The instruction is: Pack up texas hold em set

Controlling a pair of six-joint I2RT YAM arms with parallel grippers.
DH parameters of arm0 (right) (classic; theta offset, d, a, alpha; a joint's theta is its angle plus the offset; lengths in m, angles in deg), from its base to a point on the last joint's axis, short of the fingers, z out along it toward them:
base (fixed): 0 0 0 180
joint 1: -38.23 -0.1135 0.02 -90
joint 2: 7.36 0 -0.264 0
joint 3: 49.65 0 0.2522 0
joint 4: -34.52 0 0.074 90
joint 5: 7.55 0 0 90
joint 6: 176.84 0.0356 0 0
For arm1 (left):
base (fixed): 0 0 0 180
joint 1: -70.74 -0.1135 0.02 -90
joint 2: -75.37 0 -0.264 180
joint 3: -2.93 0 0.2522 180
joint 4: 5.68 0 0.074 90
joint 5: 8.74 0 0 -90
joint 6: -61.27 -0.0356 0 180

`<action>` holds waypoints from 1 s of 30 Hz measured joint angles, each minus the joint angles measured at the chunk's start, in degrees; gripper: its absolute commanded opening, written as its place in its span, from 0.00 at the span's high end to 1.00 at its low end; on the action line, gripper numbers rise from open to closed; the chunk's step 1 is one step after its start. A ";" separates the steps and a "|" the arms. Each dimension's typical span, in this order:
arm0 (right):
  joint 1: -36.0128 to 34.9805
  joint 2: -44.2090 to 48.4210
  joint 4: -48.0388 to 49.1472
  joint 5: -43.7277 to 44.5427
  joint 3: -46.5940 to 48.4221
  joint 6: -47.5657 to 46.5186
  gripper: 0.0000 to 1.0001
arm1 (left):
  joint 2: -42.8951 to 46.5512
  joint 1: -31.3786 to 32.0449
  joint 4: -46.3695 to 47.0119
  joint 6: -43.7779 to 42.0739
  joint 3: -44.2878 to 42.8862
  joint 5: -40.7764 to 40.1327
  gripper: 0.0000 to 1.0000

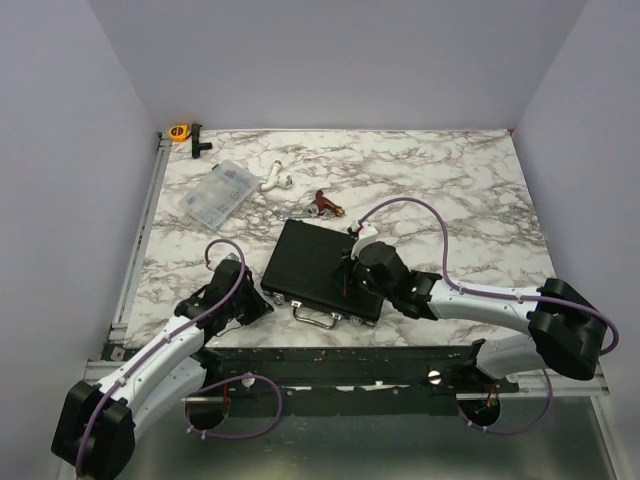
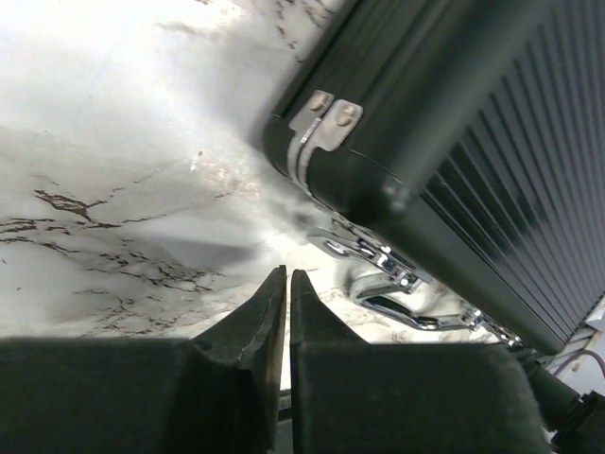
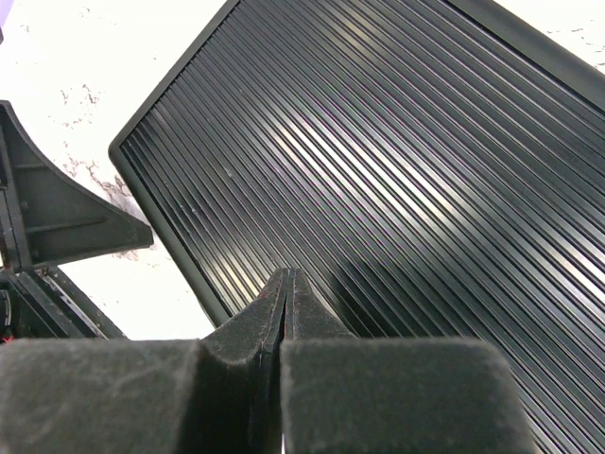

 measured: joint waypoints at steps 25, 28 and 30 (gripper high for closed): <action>0.00 -4.87 1.49 -1.05 0.13 0.68 0.99 | -16.26 -0.09 16.65 0.42 -0.52 -0.09 1.00; 0.24 -5.97 3.17 -1.57 0.37 1.25 0.99 | -17.16 -0.33 20.90 1.51 0.63 0.04 1.00; 0.26 -6.54 4.20 -1.92 0.37 1.49 0.99 | -17.84 -0.48 24.00 3.02 1.60 0.02 1.00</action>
